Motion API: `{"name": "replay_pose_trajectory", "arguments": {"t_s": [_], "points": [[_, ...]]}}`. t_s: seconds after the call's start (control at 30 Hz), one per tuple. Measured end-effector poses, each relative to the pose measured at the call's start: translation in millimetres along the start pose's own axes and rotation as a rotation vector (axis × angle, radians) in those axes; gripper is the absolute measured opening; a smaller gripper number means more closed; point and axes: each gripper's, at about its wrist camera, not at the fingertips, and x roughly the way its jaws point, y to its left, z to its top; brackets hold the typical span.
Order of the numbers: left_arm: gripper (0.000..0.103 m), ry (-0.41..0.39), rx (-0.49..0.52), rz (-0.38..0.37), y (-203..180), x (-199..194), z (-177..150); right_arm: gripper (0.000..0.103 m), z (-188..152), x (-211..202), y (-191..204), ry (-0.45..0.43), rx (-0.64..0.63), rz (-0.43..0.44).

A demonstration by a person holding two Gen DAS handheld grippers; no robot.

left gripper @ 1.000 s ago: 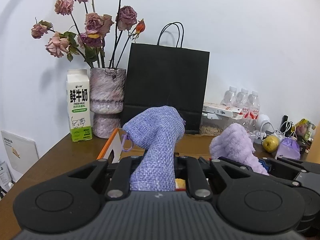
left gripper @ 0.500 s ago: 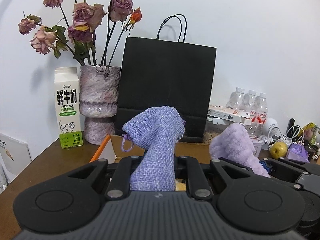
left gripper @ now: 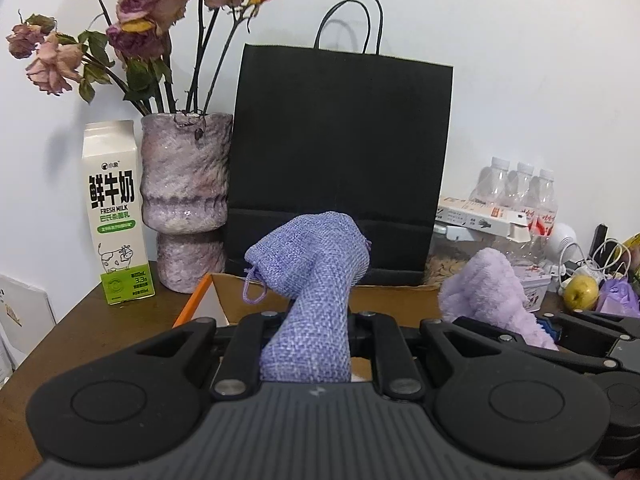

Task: Organize objects
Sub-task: 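Open the left gripper to drop the bag while the right gripper releases the headband in the box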

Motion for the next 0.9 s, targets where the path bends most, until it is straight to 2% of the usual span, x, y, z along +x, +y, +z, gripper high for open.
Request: {"name": "replay_pose_trajectory", "arguments": {"t_s": [0.1, 0.17, 0.23, 0.27, 0.3, 0.37, 0.4, 0.47, 0.9], "points": [[0.020, 0.001, 0.009, 0.005, 2, 7, 1, 0.046, -1, 7, -3, 0.020, 0.000, -0.019], [0.034, 0.002, 0.015, 0.017, 2, 10, 1, 0.056, -2, 8, -4, 0.022, 0.000, -0.031], [0.066, -0.005, 0.015, 0.037, 3, 10, 1, 0.071, -2, 8, -4, 0.025, -0.003, -0.043], [0.072, -0.015, 0.016, 0.050, 3, 9, 1, 0.078, -2, 8, -4, 0.027, -0.002, -0.049], [0.078, -0.026, 0.018, 0.058, 4, 8, 2, 0.089, -2, 9, -5, 0.027, -0.002, -0.056], [0.090, -0.039, 0.017, 0.066, 5, 7, 3, 0.098, -2, 8, -4, 0.025, -0.006, -0.065], [0.103, -0.045, 0.011, 0.071, 6, 6, 3, 0.103, -2, 8, -5, 0.027, -0.007, -0.068], [0.103, -0.066, 0.006, 0.081, 8, 4, 4, 0.103, -2, 8, -5, 0.027, -0.008, -0.077], [0.103, -0.046, 0.003, 0.100, 11, 0, 4, 0.103, 1, -2, -7, 0.024, 0.001, -0.077]]}}
